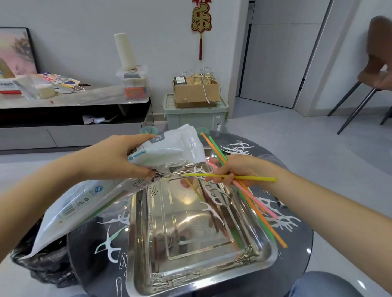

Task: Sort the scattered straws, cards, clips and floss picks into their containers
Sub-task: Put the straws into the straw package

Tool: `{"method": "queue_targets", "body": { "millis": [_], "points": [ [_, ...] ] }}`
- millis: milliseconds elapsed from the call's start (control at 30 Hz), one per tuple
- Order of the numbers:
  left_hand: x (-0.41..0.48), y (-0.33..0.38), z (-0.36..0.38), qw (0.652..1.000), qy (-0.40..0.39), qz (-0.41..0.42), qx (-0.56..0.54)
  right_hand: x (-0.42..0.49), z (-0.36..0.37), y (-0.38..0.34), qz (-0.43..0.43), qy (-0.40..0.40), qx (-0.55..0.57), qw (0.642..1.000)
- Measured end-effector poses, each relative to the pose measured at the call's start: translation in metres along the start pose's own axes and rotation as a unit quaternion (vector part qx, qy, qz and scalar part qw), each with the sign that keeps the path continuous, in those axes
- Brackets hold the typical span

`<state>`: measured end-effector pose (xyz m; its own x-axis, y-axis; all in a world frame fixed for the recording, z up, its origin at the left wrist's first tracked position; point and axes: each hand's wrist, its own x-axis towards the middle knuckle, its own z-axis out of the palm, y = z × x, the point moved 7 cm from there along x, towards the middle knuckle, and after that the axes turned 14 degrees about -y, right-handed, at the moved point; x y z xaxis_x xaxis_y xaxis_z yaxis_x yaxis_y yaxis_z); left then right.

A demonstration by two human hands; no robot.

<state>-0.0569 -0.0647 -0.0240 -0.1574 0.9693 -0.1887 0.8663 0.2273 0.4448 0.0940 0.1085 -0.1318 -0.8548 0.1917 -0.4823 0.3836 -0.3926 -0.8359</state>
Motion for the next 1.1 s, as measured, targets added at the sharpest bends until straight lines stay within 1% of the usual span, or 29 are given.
{"method": "queue_targets", "body": {
  "millis": [133,267,367,500,667,733,800,833,900,933,967,1100],
  "points": [
    [0.0,-0.003,0.003,1.0,-0.003,0.003,-0.002,0.001,0.003,0.0,-0.022,-0.007,-0.01,1.0],
    [0.001,-0.007,0.005,1.0,0.001,0.0,-0.003,0.003,-0.001,-0.002,-0.01,0.035,0.025,0.999],
    [0.001,-0.011,0.007,1.0,-0.001,-0.006,-0.002,0.001,-0.003,-0.006,-0.001,0.04,0.044,0.998],
    [0.001,-0.015,0.009,1.0,-0.005,-0.014,0.005,-0.005,0.003,-0.005,-0.003,0.045,0.03,0.999],
    [-0.003,-0.014,0.008,1.0,-0.005,-0.014,0.001,-0.015,0.01,-0.009,-0.033,0.048,0.017,0.998],
    [-0.005,-0.014,0.008,1.0,-0.002,-0.016,0.004,-0.022,0.014,-0.015,-0.043,0.045,-0.014,0.998],
    [-0.007,-0.014,0.007,1.0,0.004,-0.016,0.005,-0.032,0.018,-0.026,-0.081,0.04,-0.074,0.993],
    [-0.008,-0.014,0.007,1.0,0.007,-0.014,0.005,-0.037,0.023,-0.032,-0.103,0.019,-0.096,0.99],
    [-0.011,-0.013,0.007,1.0,0.013,-0.01,0.002,-0.052,0.036,-0.039,-0.126,-0.053,-0.121,0.983],
    [-0.013,-0.014,0.005,1.0,0.021,-0.006,-0.002,-0.06,0.041,-0.042,-0.127,-0.078,-0.14,0.979],
    [-0.014,-0.014,0.005,1.0,0.03,0.0,-0.006,-0.067,0.044,-0.044,-0.121,-0.086,-0.163,0.975],
    [-0.021,-0.015,0.005,0.998,0.053,0.035,-0.03,-0.086,0.05,-0.044,-0.075,-0.055,-0.266,0.959]
  ]
}}
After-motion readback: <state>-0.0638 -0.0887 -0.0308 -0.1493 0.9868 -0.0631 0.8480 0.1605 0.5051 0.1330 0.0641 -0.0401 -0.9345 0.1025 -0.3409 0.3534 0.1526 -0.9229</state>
